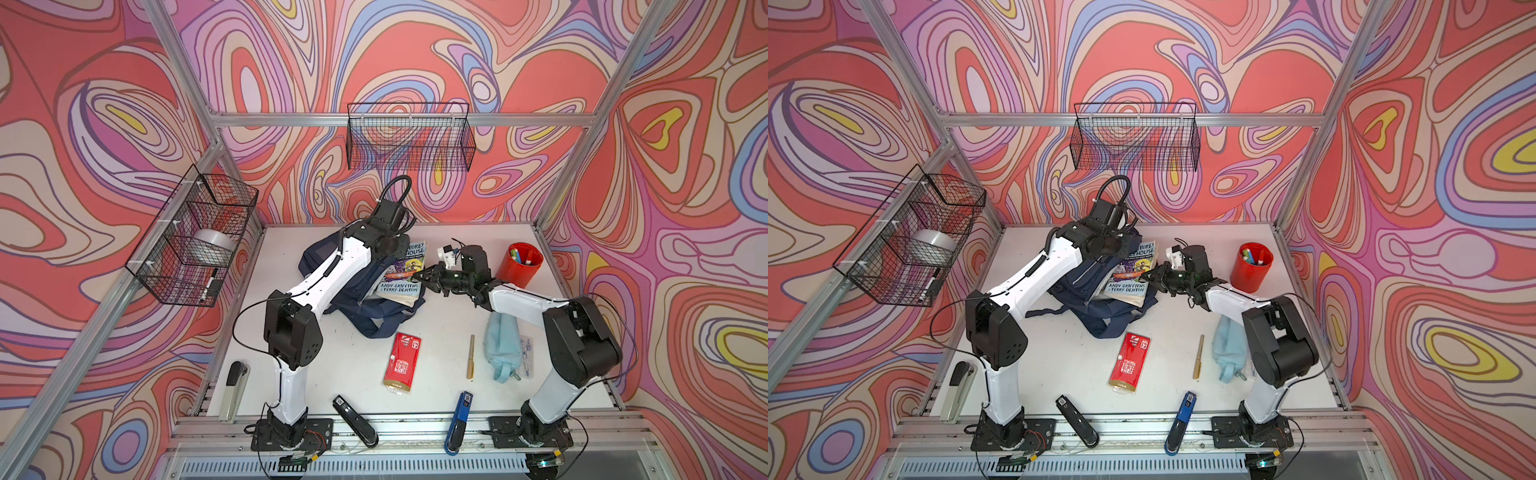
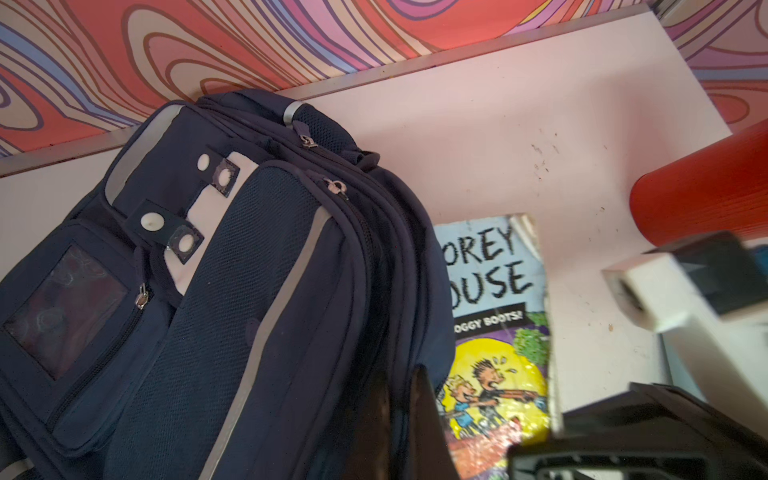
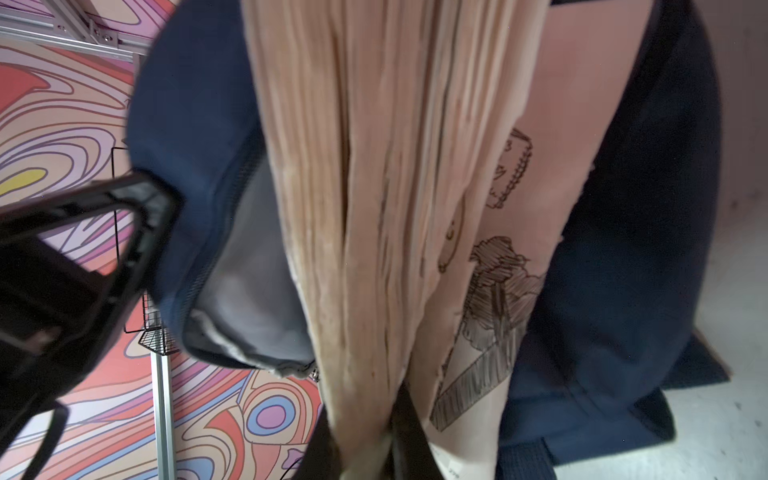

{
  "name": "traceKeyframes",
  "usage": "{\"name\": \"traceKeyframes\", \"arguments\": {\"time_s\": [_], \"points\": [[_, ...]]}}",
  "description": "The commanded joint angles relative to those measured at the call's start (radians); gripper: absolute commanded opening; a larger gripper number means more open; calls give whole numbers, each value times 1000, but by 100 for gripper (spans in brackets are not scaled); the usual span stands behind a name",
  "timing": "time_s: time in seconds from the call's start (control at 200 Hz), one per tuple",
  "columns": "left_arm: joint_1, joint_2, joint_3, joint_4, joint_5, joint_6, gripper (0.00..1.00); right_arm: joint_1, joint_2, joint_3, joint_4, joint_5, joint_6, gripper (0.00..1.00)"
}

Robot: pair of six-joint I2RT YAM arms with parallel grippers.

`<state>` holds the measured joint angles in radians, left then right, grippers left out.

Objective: Pack the student bag
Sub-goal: 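Lower the book into the backpack and open the right gripper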

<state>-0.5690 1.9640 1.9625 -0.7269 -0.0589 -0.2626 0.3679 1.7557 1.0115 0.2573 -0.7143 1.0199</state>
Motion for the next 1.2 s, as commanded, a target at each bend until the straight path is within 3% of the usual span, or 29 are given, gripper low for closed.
{"name": "traceKeyframes", "arguments": {"time_s": [0.0,0.1,0.225,0.301,0.441,0.586,0.836,0.907,0.972,1.027,1.192], "points": [[-6,-33,71,11,36,-15,0,28,32,31,164,5,17,0],[-7,-36,70,15,49,-23,0,63,85,58,184,52,-31,0],[-6,-42,56,33,64,-38,0,78,154,64,351,91,13,0],[-6,-42,48,32,68,-45,0,87,179,84,335,166,16,0],[-10,-52,32,47,80,-57,0,146,230,215,137,307,-42,0],[-16,-48,46,54,90,-65,0,214,339,366,44,369,-19,0],[-16,-51,42,44,86,-72,0,247,484,394,163,490,65,0],[-17,-56,26,49,82,-71,0,245,495,394,202,452,61,21],[-15,-58,6,59,74,-72,0,242,482,415,146,429,22,46],[-16,-57,-11,71,73,-73,0,237,451,401,117,416,-6,61],[-11,-63,-47,97,80,-75,0,197,298,265,19,381,-53,72]]}}
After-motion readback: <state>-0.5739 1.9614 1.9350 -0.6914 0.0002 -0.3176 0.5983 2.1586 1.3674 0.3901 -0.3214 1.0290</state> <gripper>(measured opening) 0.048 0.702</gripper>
